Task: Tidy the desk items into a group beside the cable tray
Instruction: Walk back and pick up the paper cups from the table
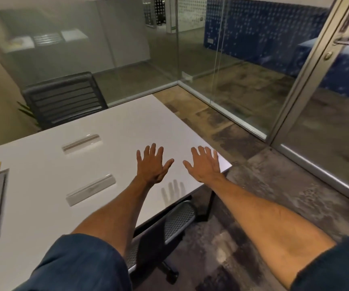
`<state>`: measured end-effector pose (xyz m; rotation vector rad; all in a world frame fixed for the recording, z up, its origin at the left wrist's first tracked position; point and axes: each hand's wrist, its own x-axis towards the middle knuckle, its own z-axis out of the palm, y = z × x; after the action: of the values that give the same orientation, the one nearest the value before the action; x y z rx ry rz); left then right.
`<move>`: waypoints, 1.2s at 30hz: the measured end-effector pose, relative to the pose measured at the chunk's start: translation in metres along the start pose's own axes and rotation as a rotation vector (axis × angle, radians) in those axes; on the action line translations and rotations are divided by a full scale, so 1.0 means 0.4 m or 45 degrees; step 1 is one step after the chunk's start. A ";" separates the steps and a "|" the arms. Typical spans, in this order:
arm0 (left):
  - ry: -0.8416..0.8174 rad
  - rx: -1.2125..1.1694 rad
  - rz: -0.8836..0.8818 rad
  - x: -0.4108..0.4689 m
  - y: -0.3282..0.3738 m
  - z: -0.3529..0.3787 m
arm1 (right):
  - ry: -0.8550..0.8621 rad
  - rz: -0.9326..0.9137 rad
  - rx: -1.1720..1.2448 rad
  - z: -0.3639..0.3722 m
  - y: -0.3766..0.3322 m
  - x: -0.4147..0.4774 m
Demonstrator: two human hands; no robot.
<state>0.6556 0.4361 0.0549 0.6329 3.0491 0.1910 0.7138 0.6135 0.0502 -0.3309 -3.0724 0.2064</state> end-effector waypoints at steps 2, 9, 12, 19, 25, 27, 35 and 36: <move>-0.024 -0.015 0.023 0.079 0.103 0.030 | -0.014 0.044 0.023 -0.002 0.120 0.039; -0.069 0.007 0.122 0.242 0.283 0.074 | -0.015 0.161 0.093 0.000 0.340 0.112; -0.090 0.013 0.174 0.315 0.358 0.096 | -0.006 0.206 0.143 0.000 0.419 0.151; -0.133 -0.029 0.240 0.521 0.517 0.157 | -0.005 0.235 0.135 0.005 0.610 0.322; -0.154 -0.040 0.156 0.741 0.610 0.192 | -0.054 0.131 0.073 0.019 0.745 0.549; -0.175 -0.038 0.129 0.787 0.627 0.202 | -0.071 0.100 0.072 0.025 0.768 0.604; -0.223 -0.093 -0.131 1.028 0.640 0.215 | -0.115 -0.092 0.083 0.040 0.855 0.914; -0.219 -0.077 -0.120 1.034 0.639 0.212 | -0.106 -0.101 0.060 0.033 0.852 0.919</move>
<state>0.3811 0.8432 0.0039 0.4743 2.8871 0.2138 0.4255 1.0206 0.0014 -0.2023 -3.1491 0.2955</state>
